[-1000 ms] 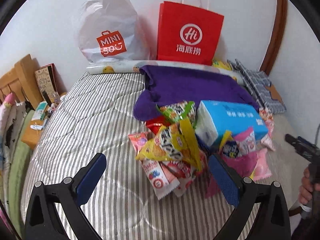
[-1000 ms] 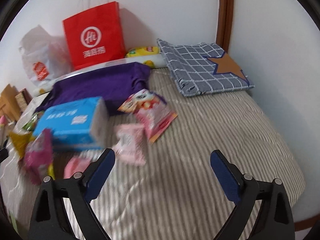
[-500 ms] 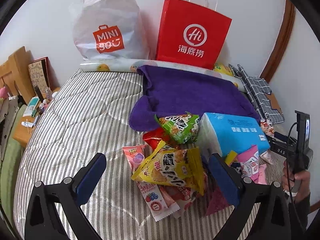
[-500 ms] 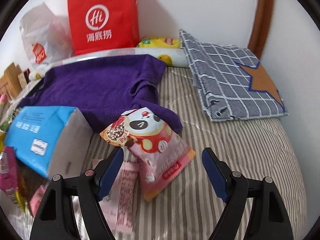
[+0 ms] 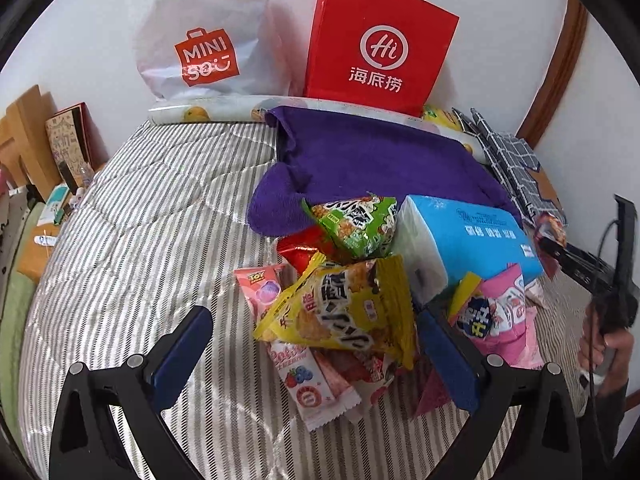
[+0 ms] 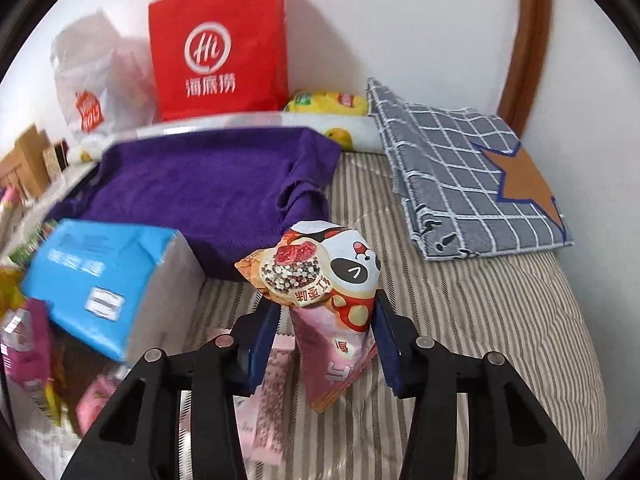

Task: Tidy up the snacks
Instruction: 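Grasp the yellow chip bag with the left tool while the right tool holds the panda bag, then carry the yellow chip bag and panda bag with both tools over the purple towel, then open the left tool to drop the yellow bag on the towel while the right releases the panda bag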

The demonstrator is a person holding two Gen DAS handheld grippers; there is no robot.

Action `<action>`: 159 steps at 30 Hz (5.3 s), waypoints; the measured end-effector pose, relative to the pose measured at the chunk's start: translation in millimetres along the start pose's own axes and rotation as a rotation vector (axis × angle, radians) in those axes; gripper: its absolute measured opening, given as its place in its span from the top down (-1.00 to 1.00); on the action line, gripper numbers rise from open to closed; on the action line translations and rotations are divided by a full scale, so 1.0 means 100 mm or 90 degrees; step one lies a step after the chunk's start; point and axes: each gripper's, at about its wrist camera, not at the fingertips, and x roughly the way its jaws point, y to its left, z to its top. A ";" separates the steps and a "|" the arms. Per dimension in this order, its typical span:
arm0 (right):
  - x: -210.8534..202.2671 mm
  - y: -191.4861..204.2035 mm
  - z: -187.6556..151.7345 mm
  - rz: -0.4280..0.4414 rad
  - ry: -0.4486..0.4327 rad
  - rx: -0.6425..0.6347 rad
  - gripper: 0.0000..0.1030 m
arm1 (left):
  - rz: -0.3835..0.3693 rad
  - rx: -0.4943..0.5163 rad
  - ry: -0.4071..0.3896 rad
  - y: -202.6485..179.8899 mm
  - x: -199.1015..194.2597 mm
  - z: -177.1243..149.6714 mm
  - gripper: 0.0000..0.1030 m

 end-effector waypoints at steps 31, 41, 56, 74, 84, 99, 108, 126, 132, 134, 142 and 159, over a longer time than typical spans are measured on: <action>-1.21 0.58 -0.81 -0.005 0.025 0.029 0.12 | -0.096 -0.006 -0.043 -0.03 -0.57 -0.10 0.07; -1.47 0.60 -0.68 0.004 -0.006 0.049 0.12 | -0.140 0.014 -0.061 -0.29 -0.82 -0.02 0.07; -1.45 0.58 -0.12 0.028 -0.021 0.062 0.12 | -0.193 0.061 -0.071 -0.74 -0.80 0.48 0.07; -0.84 0.67 1.09 0.062 -0.062 0.043 0.11 | -0.151 0.075 -0.103 -0.77 -0.45 1.46 0.07; -0.24 0.68 1.74 0.099 -0.056 0.013 0.11 | -0.130 0.034 -0.104 -0.52 -0.03 2.06 0.07; 0.78 0.69 1.97 0.110 0.015 -0.025 0.11 | -0.124 0.008 -0.038 -0.16 0.98 2.34 0.07; 1.21 0.63 1.82 0.115 0.094 -0.033 0.11 | -0.128 -0.010 -0.020 -0.03 1.11 2.33 0.07; 1.56 0.69 1.68 0.109 0.172 -0.075 0.11 | -0.123 -0.015 0.029 -0.08 1.41 2.28 0.07; 1.60 0.73 1.67 0.103 0.174 -0.079 0.09 | -0.115 -0.008 0.047 -0.14 1.49 2.23 0.07; 1.61 0.74 1.67 0.113 0.181 -0.075 0.03 | -0.109 -0.002 0.054 -0.17 1.52 2.22 0.07; 1.50 0.77 1.75 0.119 0.165 -0.066 -0.33 | -0.093 -0.009 0.090 -0.17 1.70 2.15 0.07; 1.16 0.83 1.86 0.122 0.111 -0.060 -0.38 | -0.114 -0.010 0.108 -0.20 1.73 2.16 -0.21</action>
